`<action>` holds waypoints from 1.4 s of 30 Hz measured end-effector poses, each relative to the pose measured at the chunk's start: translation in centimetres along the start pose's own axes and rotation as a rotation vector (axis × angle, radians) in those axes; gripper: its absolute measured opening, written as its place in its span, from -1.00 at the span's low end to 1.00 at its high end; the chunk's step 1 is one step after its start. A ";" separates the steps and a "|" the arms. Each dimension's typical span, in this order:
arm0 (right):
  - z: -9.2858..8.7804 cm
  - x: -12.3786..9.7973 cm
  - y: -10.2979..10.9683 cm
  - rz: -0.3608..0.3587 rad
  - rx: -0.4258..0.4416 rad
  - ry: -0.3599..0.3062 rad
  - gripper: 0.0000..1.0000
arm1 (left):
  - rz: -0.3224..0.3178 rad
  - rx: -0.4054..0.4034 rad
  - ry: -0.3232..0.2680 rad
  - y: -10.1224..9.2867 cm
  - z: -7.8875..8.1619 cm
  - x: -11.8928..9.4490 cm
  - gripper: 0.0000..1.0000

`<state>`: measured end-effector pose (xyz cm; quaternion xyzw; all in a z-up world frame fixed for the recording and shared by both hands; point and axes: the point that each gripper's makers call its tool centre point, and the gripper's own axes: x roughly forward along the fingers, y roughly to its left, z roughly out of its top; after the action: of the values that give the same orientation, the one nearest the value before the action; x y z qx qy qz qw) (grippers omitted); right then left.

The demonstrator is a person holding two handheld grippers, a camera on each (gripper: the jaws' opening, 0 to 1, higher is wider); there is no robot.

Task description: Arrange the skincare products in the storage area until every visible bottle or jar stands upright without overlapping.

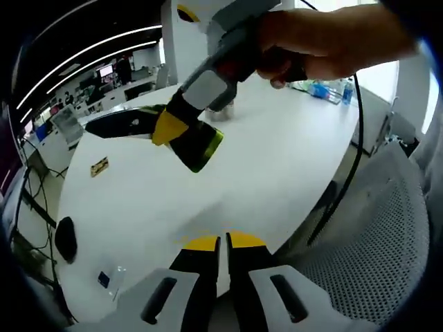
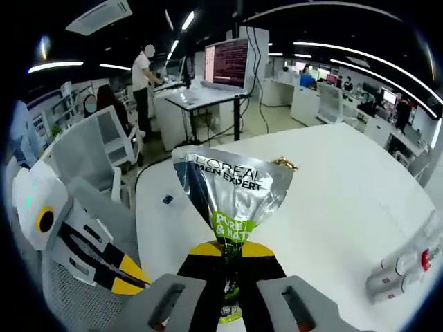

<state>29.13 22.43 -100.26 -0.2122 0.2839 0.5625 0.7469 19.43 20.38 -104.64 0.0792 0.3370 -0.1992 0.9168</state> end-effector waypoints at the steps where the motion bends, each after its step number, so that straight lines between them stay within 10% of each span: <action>1: -0.2 -0.3 0.1 -0.001 0.004 0.002 -1.00 | 0.002 -0.013 -0.011 0.1 0.2 -0.1 -1.00; 10: -4.2 -1.4 2.2 0.019 0.027 0.030 -1.00 | -0.032 -0.194 -0.224 0.7 4.0 -1.9 -0.95; 20: -5.8 -3.1 5.3 0.112 0.129 -0.056 -1.00 | -0.116 -0.394 -0.333 0.7 5.9 -3.0 -0.52; 42: -4.6 -3.0 9.1 0.251 0.255 -0.184 -0.93 | -0.184 -0.500 -0.351 0.6 6.4 -4.1 -0.84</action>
<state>18.91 19.85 -101.63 -0.0264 0.3078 0.6278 0.7144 20.60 20.37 -97.13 -0.2151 0.2180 -0.2029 0.9301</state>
